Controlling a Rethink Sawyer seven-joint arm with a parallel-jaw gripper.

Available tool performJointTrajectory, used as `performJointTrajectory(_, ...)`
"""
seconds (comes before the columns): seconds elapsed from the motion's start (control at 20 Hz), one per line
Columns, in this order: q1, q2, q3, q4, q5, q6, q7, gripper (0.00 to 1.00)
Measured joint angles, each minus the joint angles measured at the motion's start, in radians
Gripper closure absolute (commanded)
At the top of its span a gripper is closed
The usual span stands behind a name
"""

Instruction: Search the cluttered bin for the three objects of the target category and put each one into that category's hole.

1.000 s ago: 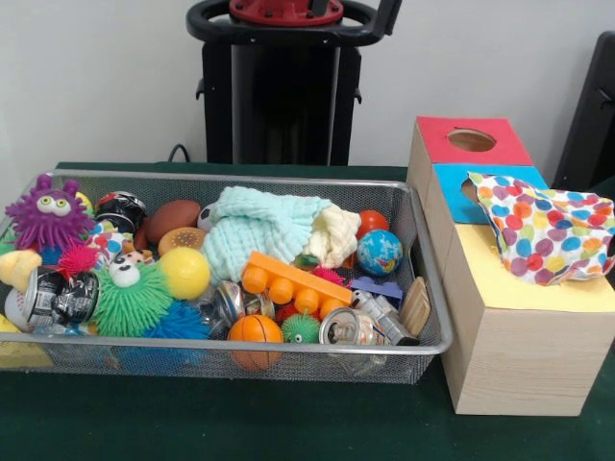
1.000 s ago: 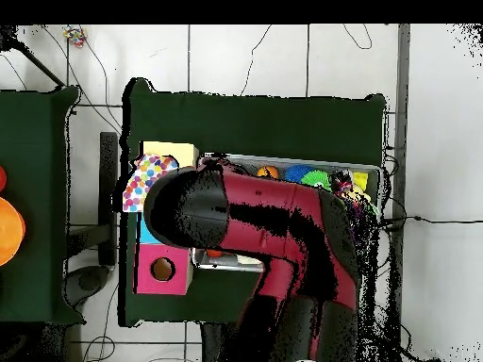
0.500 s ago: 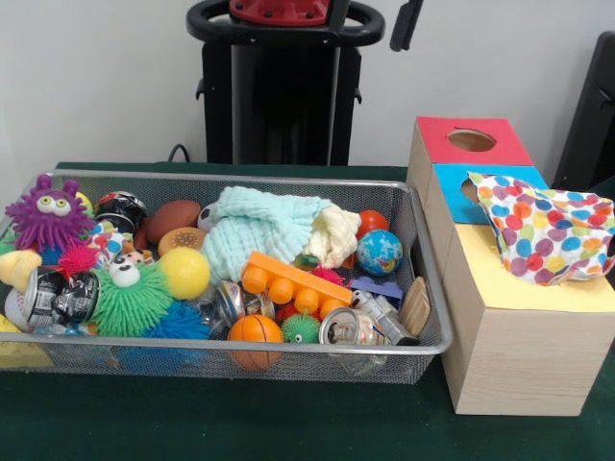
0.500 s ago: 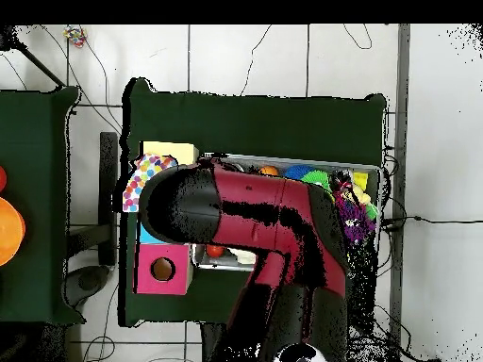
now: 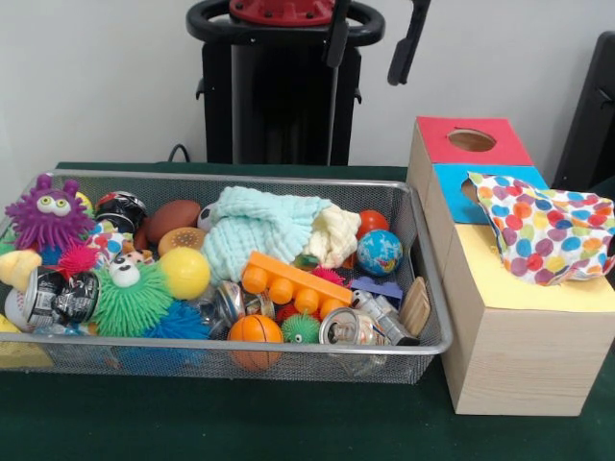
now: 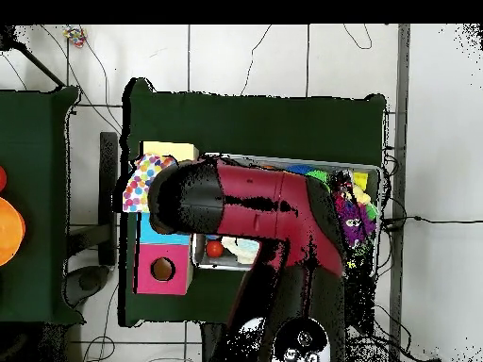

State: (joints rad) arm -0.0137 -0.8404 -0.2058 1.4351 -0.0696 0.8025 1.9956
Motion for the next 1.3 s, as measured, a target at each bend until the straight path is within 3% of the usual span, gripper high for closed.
performJointTrajectory(0.75,-0.006,0.104,0.013,0.0,-0.003,-0.045,0.0,0.0)
performJointTrajectory(1.3,-0.064,0.128,0.094,-0.001,-0.003,-0.045,0.0,0.0)
